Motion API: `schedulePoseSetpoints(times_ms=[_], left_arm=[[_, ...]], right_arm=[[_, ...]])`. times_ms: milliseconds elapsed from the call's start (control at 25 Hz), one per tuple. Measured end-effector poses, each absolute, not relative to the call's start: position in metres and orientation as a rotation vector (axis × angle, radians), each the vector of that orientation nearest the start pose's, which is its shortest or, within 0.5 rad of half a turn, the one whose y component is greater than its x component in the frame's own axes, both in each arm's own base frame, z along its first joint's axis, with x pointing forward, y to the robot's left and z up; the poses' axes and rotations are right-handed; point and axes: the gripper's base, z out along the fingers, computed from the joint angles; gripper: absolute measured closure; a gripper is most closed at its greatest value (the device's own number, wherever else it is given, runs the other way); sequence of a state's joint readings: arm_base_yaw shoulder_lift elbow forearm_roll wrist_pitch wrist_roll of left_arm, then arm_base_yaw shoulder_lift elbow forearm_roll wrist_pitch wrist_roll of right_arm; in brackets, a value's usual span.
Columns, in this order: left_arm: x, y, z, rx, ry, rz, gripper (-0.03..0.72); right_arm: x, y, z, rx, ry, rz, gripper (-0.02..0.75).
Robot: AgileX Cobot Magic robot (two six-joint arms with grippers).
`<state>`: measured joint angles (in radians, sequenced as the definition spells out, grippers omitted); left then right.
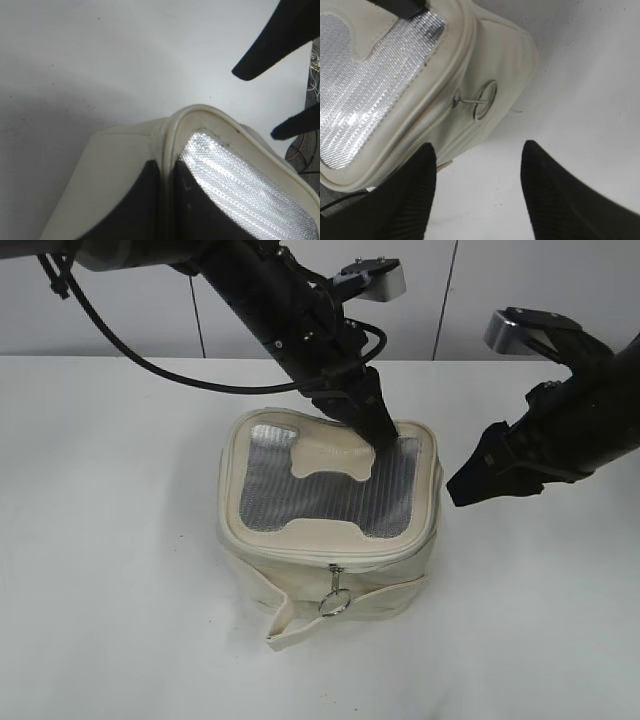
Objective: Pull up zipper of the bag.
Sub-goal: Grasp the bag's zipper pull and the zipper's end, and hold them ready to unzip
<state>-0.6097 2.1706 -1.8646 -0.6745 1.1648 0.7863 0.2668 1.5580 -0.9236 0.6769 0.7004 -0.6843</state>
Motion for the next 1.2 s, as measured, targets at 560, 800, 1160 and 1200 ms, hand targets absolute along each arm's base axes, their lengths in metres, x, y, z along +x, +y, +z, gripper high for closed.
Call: schedulePoseSetpoints(times_ms=[560,800,1160,1200], left_arm=[[0.347,-0.302,0.236,1.576,2.296,-0.828,0.650],[0.347,-0.302,0.236,1.577,2.296,-0.827,0.650],[0.348,-0.302,0.236,1.580,2.298,-0.819,0.650],[0.348,-0.302,0.236,1.580,2.298,-0.817,0.650]], right_arm=[[0.275,0.114,0.207,-0.630,2.583,0.616,0.307],[0.281,0.118,0.190,-0.641,2.604,0.660,0.307],[0.290,0.122,0.177,-0.650,2.560,0.669,0.332],[0.292,0.122,0.174,-0.643,2.553,0.666,0.342]])
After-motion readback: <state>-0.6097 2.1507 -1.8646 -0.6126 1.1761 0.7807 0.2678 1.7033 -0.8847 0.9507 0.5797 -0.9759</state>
